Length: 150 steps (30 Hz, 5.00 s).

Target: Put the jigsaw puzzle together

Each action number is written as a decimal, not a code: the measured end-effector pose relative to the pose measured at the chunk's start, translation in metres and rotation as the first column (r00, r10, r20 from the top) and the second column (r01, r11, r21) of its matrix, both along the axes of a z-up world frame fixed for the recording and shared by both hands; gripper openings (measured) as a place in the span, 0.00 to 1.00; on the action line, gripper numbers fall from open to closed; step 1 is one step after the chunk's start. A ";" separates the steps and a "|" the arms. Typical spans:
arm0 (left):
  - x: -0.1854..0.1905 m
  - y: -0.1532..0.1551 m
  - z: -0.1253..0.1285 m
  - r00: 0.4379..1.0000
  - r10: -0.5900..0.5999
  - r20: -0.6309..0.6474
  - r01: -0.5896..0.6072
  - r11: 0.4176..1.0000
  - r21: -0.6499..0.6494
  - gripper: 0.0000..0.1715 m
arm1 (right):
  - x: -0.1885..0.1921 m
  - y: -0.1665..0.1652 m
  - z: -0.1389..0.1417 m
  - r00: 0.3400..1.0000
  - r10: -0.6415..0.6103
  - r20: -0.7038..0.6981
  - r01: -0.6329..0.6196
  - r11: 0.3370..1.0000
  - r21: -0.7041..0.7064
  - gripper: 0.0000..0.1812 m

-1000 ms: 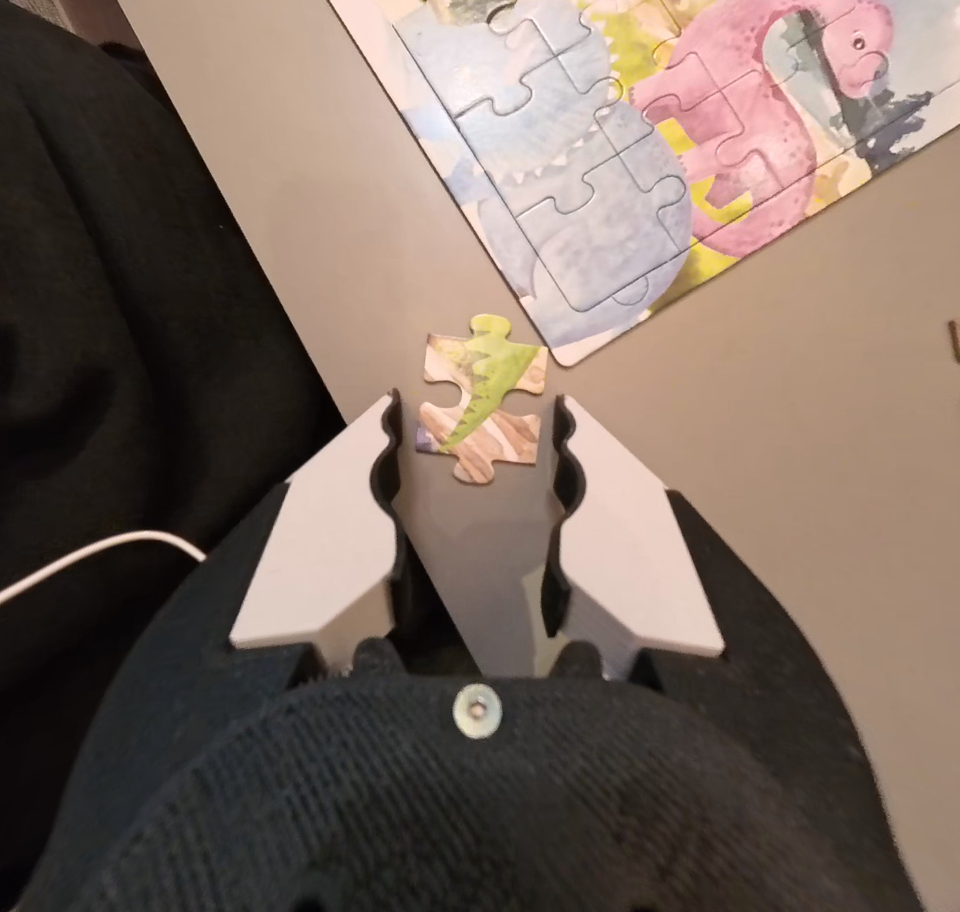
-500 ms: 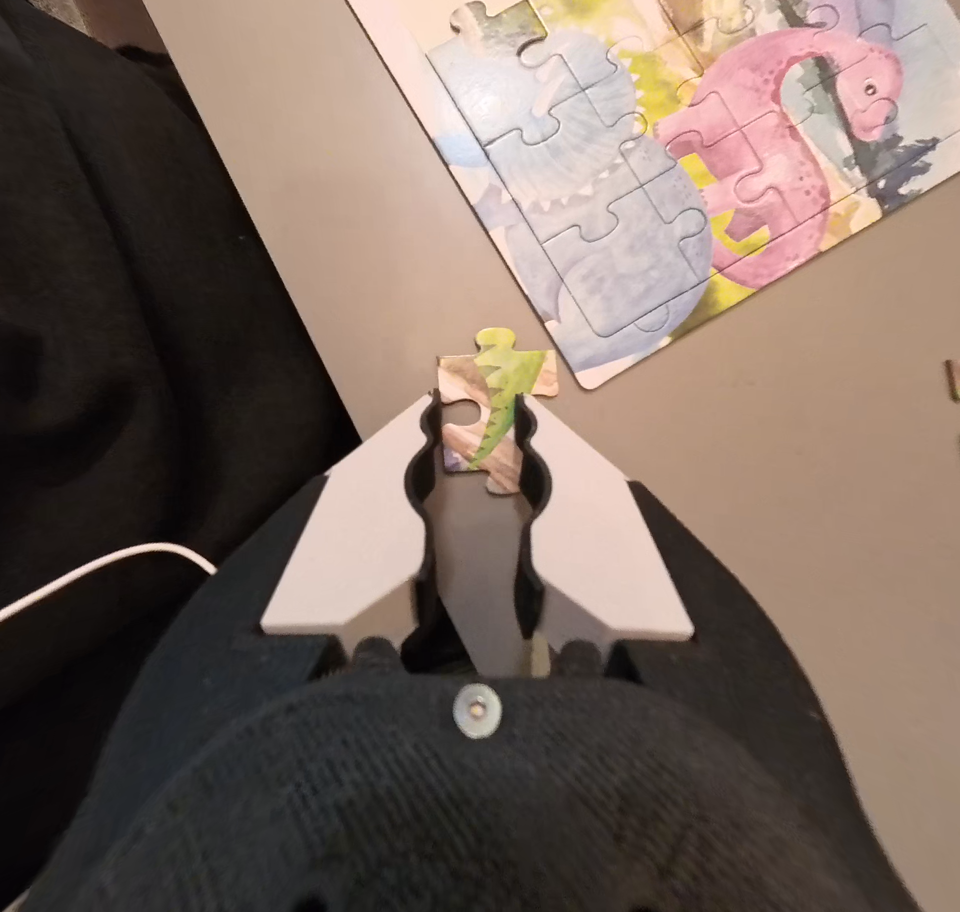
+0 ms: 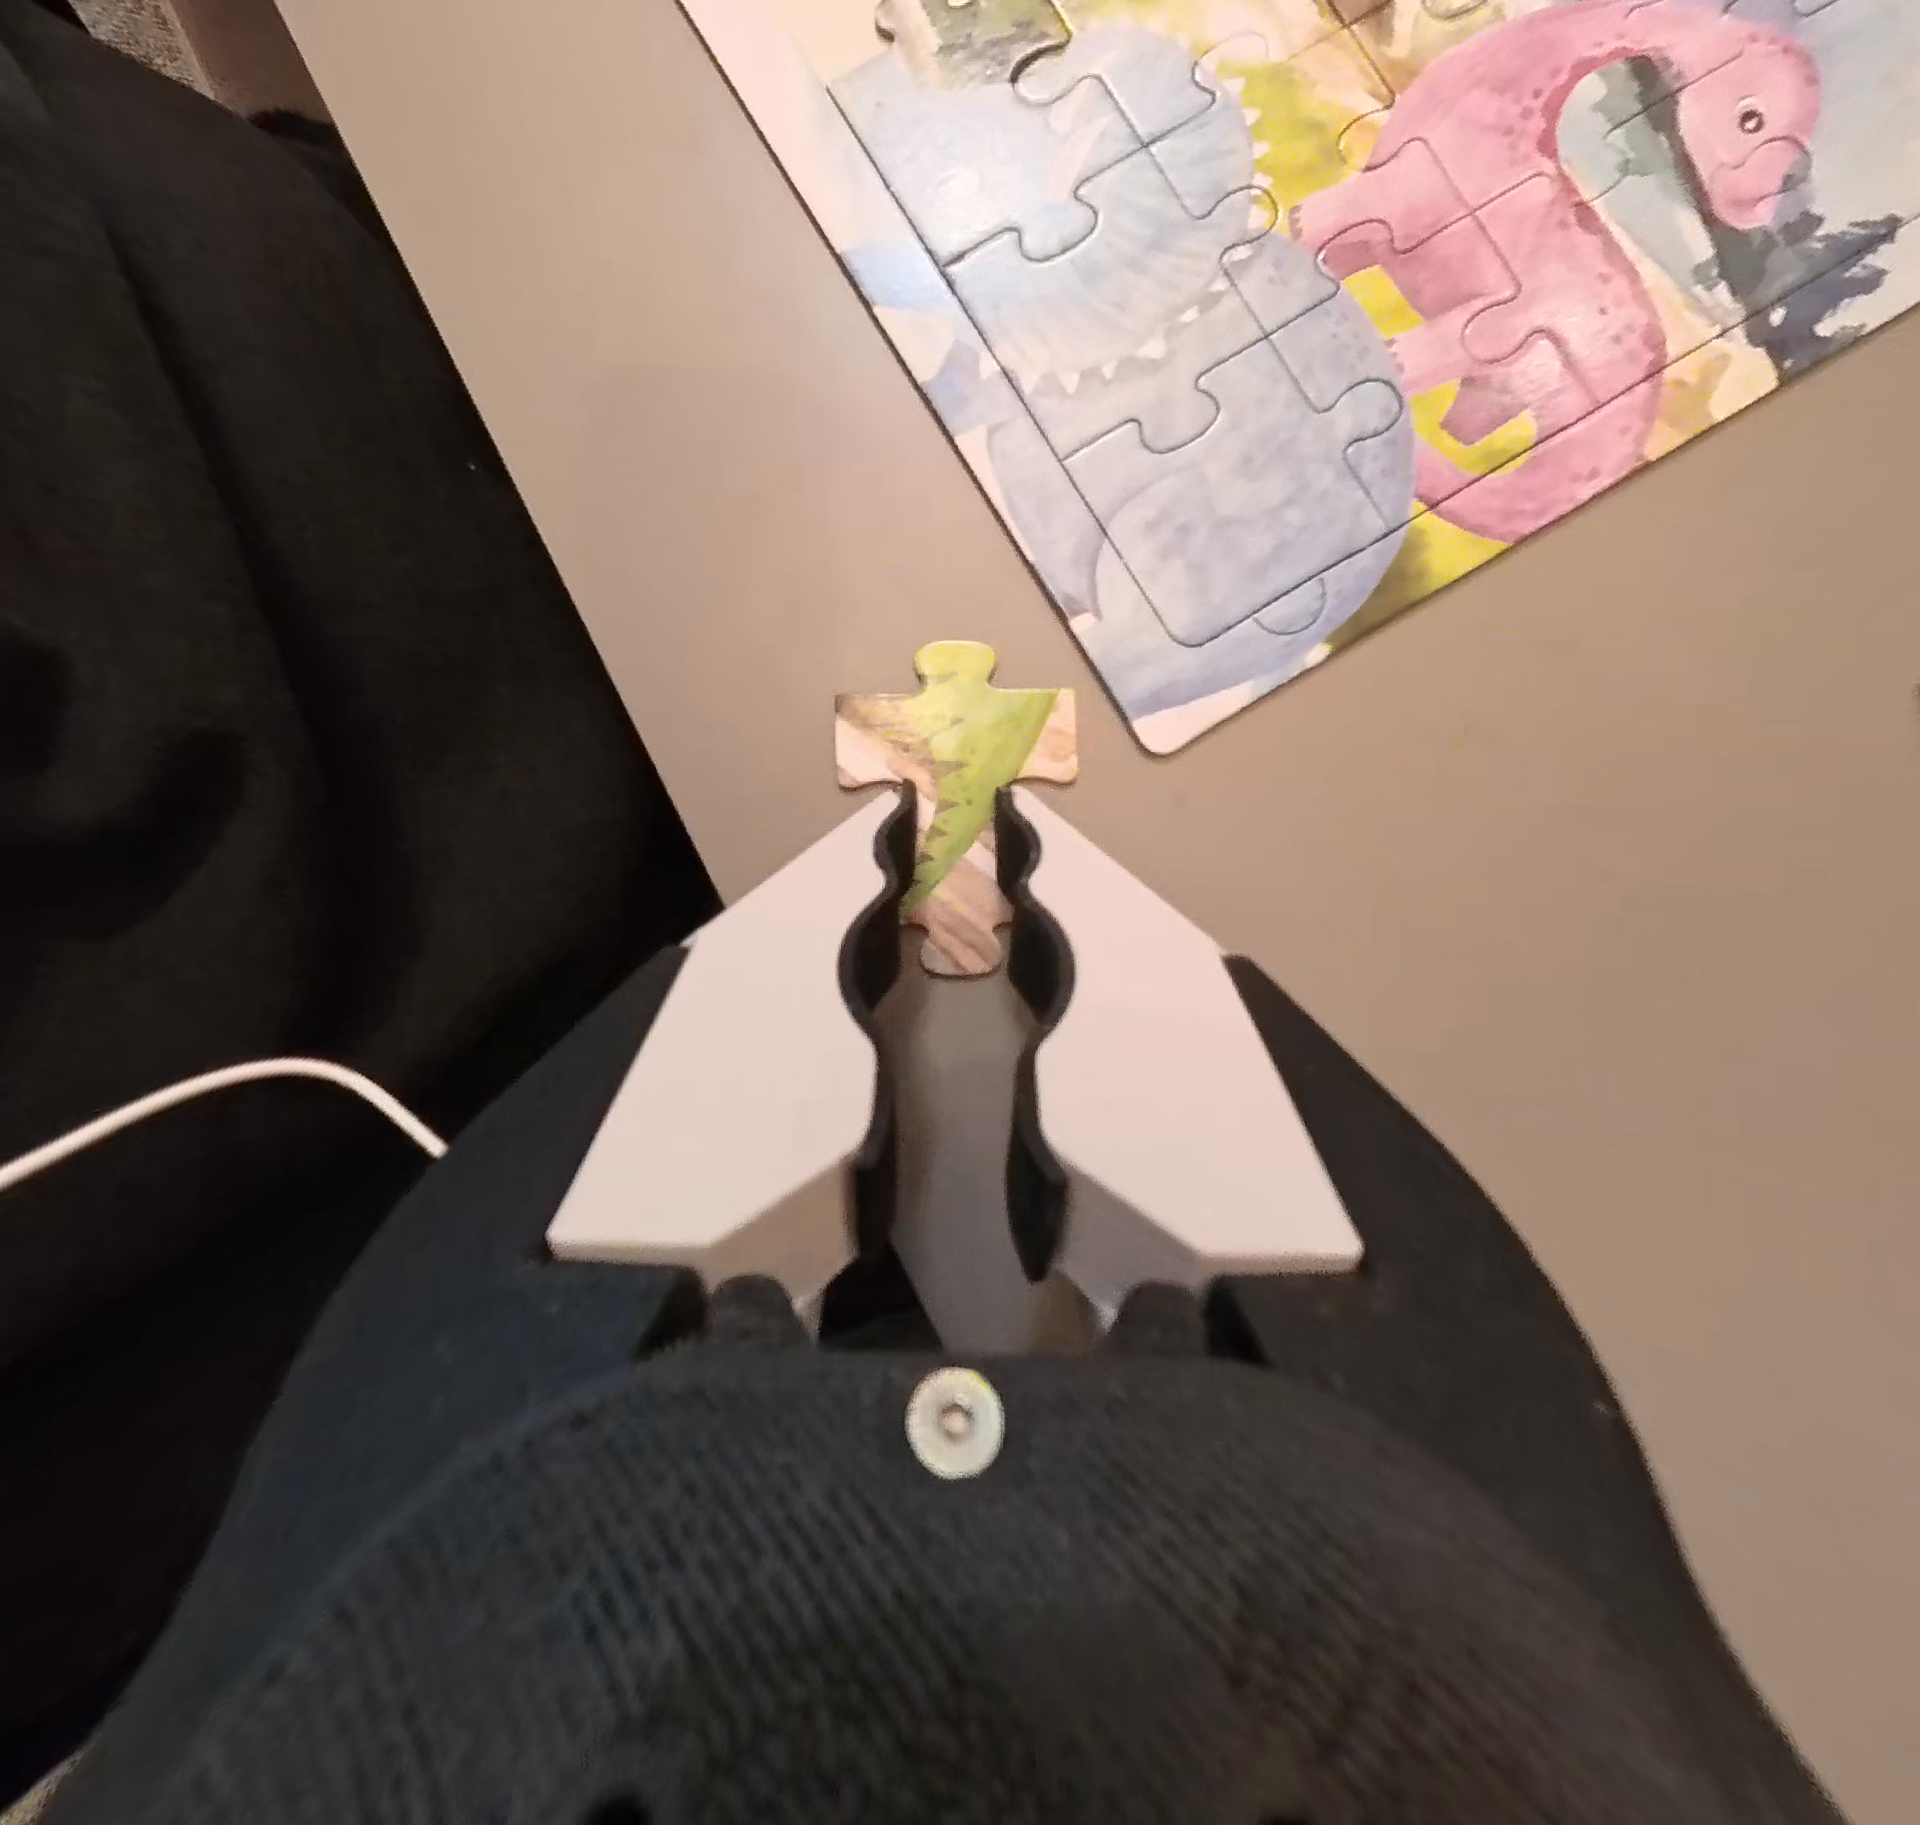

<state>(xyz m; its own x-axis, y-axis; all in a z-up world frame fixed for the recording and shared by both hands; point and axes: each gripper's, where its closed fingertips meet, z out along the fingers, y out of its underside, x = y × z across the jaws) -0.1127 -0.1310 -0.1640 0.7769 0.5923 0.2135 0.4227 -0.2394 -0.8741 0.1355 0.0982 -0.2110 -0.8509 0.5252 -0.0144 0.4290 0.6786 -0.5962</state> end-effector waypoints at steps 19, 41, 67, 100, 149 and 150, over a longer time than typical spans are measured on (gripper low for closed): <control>0.001 0.002 -0.004 1.000 -0.009 0.004 0.009 1.000 -0.028 0.13 | -0.053 -0.094 0.061 0.958 0.213 -0.191 -0.254 0.941 -0.222 0.07; 0.044 0.031 0.028 0.934 -0.294 0.203 0.223 0.924 0.312 0.20 | -0.200 -0.131 0.067 0.981 0.103 -0.164 -0.160 0.910 -0.383 0.00; 0.044 0.037 -0.043 0.976 -0.207 0.069 0.218 0.913 -0.344 0.21 | -0.158 -0.164 0.019 0.953 0.271 0.134 -0.209 0.911 -0.356 0.25; 0.040 0.038 -0.044 0.984 -0.173 0.041 0.177 0.917 -0.358 0.20 | -0.161 -0.169 0.008 0.967 0.254 0.028 -0.240 0.941 -0.240 0.25; 0.038 0.038 -0.043 0.986 -0.166 0.029 0.166 0.917 -0.363 0.20 | -0.161 -0.164 0.004 0.933 0.342 -0.111 -0.355 0.924 -0.143 0.33; 0.038 0.037 -0.043 0.986 -0.166 0.029 0.165 0.917 -0.363 0.21 | -0.163 -0.163 0.005 0.935 0.335 -0.115 -0.349 0.927 -0.140 0.30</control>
